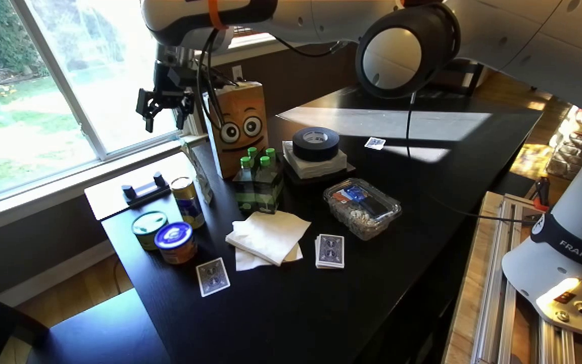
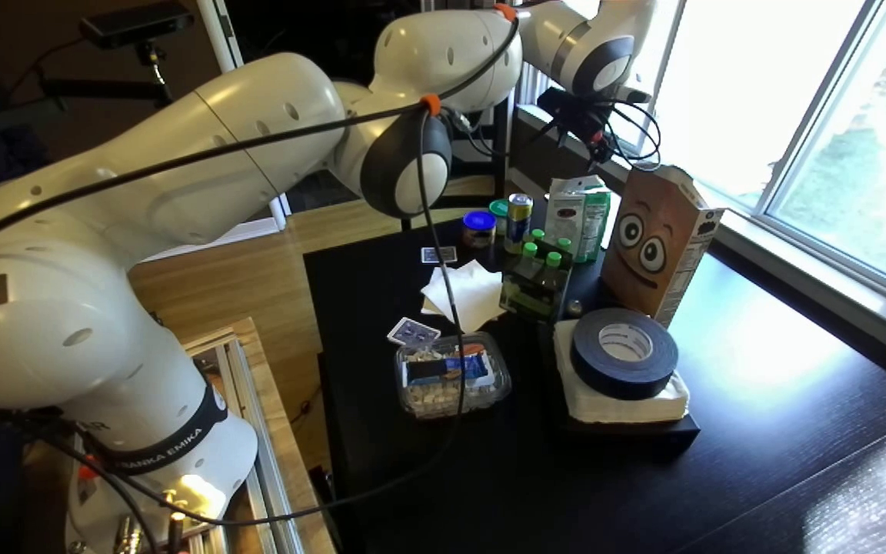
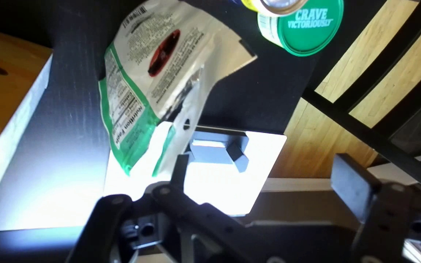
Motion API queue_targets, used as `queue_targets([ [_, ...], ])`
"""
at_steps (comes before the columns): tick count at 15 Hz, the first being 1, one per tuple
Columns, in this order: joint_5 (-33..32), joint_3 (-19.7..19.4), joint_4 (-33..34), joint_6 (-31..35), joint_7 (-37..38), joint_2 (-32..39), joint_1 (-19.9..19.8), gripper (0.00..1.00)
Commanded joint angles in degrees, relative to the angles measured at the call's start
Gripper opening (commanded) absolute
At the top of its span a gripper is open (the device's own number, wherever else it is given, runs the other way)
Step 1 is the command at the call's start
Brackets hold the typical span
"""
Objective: Place the white and green packet vertically upright
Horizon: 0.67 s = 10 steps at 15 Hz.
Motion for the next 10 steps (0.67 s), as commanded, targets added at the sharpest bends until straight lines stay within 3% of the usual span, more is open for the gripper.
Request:
queue_targets([
  [1, -1.8, -0.6, 0.4, 7.0, -2.3, -0.1, 1.8, 1.0],
  [5, -4.2, -2.4, 0.1, 12.2, -3.7, -1.0, 3.2, 1.0],
  [9, -5.3, -4.2, 0.1, 23.1, 0.9, -0.9, 3.4, 1.0],
  [10, -4.4, -2.7, -0.7, 20.0, -1.7, -1.0, 2.9, 1.0],
])
